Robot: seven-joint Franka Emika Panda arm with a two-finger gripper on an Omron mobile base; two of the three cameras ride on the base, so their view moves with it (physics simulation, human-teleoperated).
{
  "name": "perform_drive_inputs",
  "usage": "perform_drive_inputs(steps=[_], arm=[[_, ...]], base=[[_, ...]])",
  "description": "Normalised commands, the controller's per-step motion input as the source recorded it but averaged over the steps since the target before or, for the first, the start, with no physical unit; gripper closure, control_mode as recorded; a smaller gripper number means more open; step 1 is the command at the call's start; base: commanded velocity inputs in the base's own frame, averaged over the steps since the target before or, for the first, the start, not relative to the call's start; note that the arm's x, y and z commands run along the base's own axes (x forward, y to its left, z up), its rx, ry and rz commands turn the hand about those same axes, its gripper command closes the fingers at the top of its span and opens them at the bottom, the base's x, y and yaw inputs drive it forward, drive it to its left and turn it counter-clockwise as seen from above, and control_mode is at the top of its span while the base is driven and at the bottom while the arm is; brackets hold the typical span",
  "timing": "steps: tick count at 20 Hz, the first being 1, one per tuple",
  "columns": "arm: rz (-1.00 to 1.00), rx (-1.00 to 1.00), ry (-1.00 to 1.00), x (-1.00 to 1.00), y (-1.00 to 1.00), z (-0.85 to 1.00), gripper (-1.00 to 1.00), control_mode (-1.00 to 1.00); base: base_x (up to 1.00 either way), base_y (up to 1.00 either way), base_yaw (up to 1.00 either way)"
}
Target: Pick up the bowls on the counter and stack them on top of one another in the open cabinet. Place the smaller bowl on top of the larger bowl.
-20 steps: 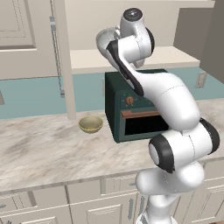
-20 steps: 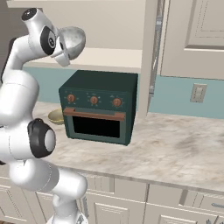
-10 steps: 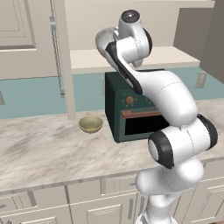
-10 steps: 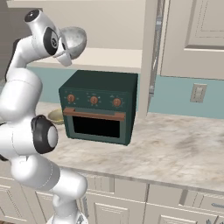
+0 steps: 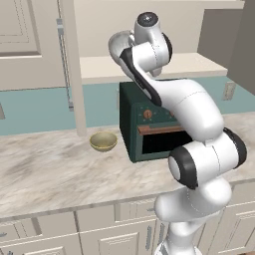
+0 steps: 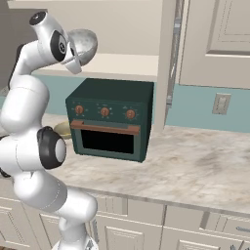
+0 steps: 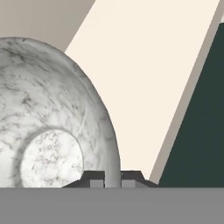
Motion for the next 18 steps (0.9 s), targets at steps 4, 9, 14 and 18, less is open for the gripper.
perform_drive_inputs(steps=[4, 9, 14, 18], arm=[[-0.01, 0.00, 0.04, 0.07, 0.00, -0.12, 1.00, -1.00], [-0.01, 0.00, 0.06, 0.03, 0.00, -0.15, 1.00, -1.00], [-0.01, 0.00, 0.04, 0.04, 0.00, -0.15, 1.00, -1.00], [0.00, 0.00, 0.03, 0.03, 0.00, -0.16, 1.00, -1.00]], base=[[0.00, 0.00, 0.00], [0.00, 0.00, 0.00], [0.00, 0.00, 0.00], [0.00, 0.00, 0.00]])
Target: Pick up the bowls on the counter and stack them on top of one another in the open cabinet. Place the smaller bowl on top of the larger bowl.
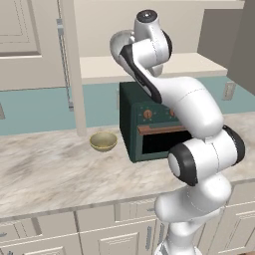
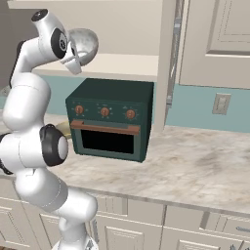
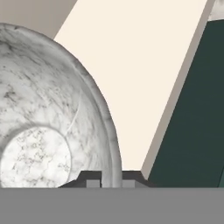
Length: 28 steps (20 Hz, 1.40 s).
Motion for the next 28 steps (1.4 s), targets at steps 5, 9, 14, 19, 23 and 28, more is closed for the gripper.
perform_drive_inputs(steps=[5, 9, 14, 19, 23, 28], arm=[[0.00, 0.00, 0.02, 0.03, 0.00, -0.18, 1.00, -1.00], [0.00, -0.01, -0.02, 0.01, 0.03, -0.20, 1.00, -1.00], [0.00, -0.02, -0.07, 0.03, 0.04, -0.21, 1.00, -1.00], [0.00, 0.00, -0.02, 0.05, 0.01, -0.17, 1.00, -1.00], [0.00, 0.00, 0.00, 0.08, 0.02, -0.11, -1.00, -1.00], [0.00, 0.00, 0.00, 0.07, 0.00, 0.04, -1.00, -1.00]], base=[[0.00, 0.00, 0.00], [0.00, 0.00, 0.00], [0.00, 0.00, 0.00], [0.00, 0.00, 0.00], [0.00, 0.00, 0.00], [0.00, 0.00, 0.00]])
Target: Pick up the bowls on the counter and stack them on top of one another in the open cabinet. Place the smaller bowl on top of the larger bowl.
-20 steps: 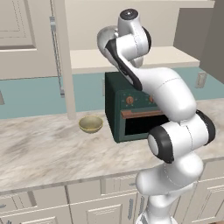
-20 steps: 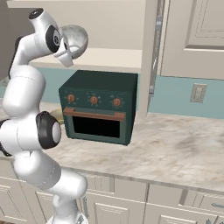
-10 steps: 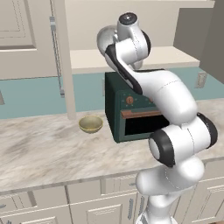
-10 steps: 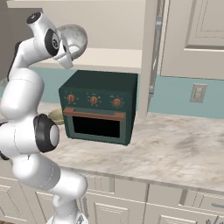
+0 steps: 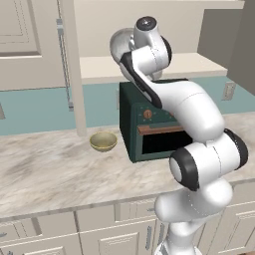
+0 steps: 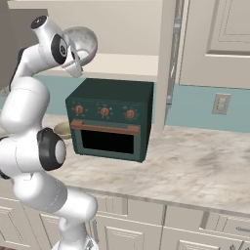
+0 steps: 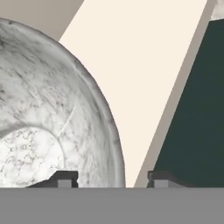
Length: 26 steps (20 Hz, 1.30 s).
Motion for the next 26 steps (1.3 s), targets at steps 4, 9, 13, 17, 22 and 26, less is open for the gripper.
perform_drive_inputs(steps=[4, 9, 13, 17, 22, 26], arm=[[0.00, 0.00, 0.00, 0.06, 0.00, 0.12, -1.00, -1.00], [0.00, 0.00, 0.00, 0.07, 0.00, 0.13, -1.00, -1.00], [0.00, 0.00, -0.03, 0.10, 0.02, 0.15, -1.00, -1.00], [0.00, 0.00, -0.04, 0.08, 0.04, 0.12, -1.00, -1.00], [0.00, 0.00, -0.05, 0.11, 0.06, 0.11, -1.00, -1.00], [0.00, 0.00, -0.06, 0.13, 0.06, 0.09, -1.00, -1.00]], base=[[0.00, 0.00, 0.00], [0.00, 0.00, 0.00], [0.00, 0.00, 0.00], [0.00, 0.00, 0.00], [0.00, 0.00, 0.00], [0.00, 0.00, 0.00]])
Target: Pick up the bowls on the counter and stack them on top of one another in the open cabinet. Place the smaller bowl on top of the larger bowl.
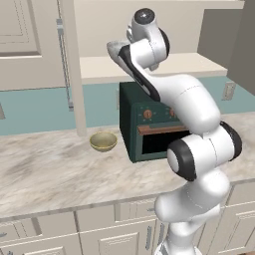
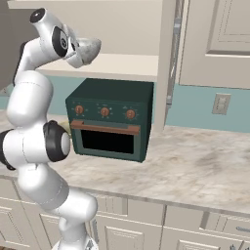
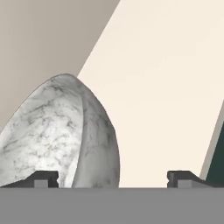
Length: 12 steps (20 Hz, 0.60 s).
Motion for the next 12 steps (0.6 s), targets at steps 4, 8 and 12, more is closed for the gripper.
perform_drive_inputs(steps=[4, 8, 12], arm=[[0.00, 0.00, -0.06, 0.10, 0.05, 0.09, -1.00, -1.00], [0.00, 0.00, -0.07, 0.02, 0.03, 0.15, -1.00, -1.00], [0.00, 0.00, -0.06, -0.06, 0.01, 0.20, -1.00, -1.00]], base=[[0.00, 0.00, 0.00], [0.00, 0.00, 0.00], [0.00, 0.00, 0.00]])
